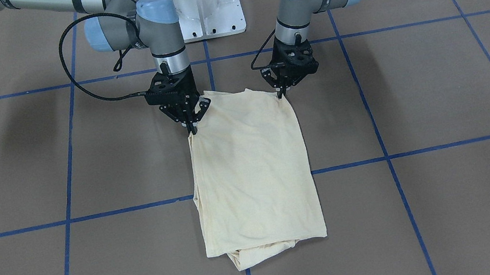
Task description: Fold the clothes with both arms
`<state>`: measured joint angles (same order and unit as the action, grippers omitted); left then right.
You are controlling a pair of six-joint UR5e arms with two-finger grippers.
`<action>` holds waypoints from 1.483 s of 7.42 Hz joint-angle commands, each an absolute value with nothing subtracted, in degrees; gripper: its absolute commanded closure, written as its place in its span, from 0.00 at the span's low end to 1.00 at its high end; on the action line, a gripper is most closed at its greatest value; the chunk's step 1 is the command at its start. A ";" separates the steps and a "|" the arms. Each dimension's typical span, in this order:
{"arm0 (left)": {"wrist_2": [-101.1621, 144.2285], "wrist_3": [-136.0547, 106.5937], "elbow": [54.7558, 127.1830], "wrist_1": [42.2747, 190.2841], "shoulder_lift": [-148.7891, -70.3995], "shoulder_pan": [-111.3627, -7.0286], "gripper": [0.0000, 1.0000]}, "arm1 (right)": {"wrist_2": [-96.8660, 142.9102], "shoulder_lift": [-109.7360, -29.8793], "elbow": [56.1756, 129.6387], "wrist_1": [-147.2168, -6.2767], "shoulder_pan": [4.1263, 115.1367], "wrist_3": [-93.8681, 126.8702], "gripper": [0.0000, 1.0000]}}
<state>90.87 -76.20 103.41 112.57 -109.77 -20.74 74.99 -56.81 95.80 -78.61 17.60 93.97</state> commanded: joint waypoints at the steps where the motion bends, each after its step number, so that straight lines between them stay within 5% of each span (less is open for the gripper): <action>1: 91.05 -76.38 107.63 112.41 -109.69 -20.66 1.00 | 74.97 -59.83 103.84 -82.52 15.40 93.95 1.00; 5: 90.88 -84.98 126.36 96.80 -108.98 -10.65 1.00 | 71.63 -69.17 116.88 -82.71 8.70 93.96 1.00; 11: 90.88 -80.53 120.42 95.28 -112.66 -18.17 1.00 | 71.72 -64.01 109.01 -82.97 14.40 90.27 1.00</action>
<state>90.88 -82.42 121.58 95.96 -111.10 -15.31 71.56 -66.75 112.12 -82.97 12.35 91.12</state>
